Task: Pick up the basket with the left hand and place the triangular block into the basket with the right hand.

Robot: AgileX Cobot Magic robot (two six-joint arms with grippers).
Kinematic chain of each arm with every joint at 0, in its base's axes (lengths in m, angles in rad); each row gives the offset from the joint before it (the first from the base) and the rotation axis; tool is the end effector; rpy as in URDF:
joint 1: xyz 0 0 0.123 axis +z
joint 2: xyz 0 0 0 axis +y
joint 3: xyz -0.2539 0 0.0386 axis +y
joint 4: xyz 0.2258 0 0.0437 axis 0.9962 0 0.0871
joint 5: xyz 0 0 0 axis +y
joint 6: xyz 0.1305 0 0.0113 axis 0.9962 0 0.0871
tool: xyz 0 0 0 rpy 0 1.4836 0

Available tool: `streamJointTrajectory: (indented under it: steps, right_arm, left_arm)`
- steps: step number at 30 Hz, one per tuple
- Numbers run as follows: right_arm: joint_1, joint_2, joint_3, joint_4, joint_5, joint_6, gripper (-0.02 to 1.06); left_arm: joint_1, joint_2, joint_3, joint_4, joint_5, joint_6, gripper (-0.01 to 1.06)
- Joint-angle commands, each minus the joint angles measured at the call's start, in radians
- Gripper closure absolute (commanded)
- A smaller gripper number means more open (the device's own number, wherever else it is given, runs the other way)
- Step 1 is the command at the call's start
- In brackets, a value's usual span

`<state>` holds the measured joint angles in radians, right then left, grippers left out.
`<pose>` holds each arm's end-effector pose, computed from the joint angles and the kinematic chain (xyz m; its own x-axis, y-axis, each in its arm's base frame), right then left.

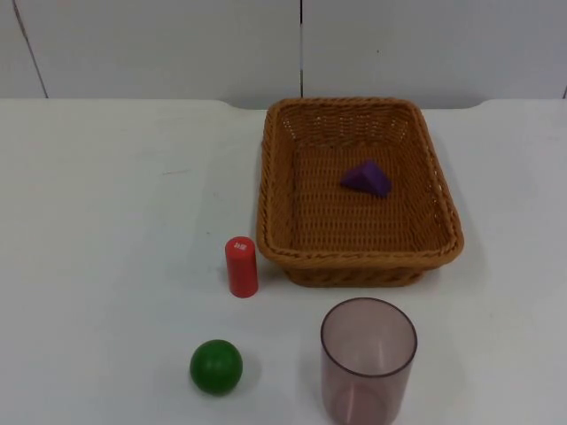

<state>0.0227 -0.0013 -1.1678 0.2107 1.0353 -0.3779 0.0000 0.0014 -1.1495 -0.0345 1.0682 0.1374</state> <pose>-0.0809 0.0217 0.4156 0.2730 -0.2555 -0.9275 -0.1294 0.9456 -0.2986 -0.0720 -0.0040 0.4075 0.1689 0.1204 -0.9782 0.0095 0.9923 0.1238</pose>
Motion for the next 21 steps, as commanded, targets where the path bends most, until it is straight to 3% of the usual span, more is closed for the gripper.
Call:
streamJointTrajectory:
  steps: [1,10,19,21]
  right_arm:
    - [0.001,0.001,0.004,-0.004,0.019,0.002,0.00]
    - [0.001,0.001,0.049,-0.053,0.083,0.079,0.00]
    - [0.001,0.001,0.049,-0.078,0.097,0.093,0.00]
    - [0.001,0.001,0.062,-0.114,0.102,0.159,0.00]
  left_arm:
    - [0.002,-0.001,0.029,-0.015,0.046,-0.007,0.00]
    - [0.002,-0.001,0.048,-0.025,-0.007,-0.068,0.00]
    - [0.000,-0.001,0.048,-0.011,0.001,-0.011,0.00]
    - [0.000,-0.001,0.048,-0.011,0.015,-0.017,0.00]
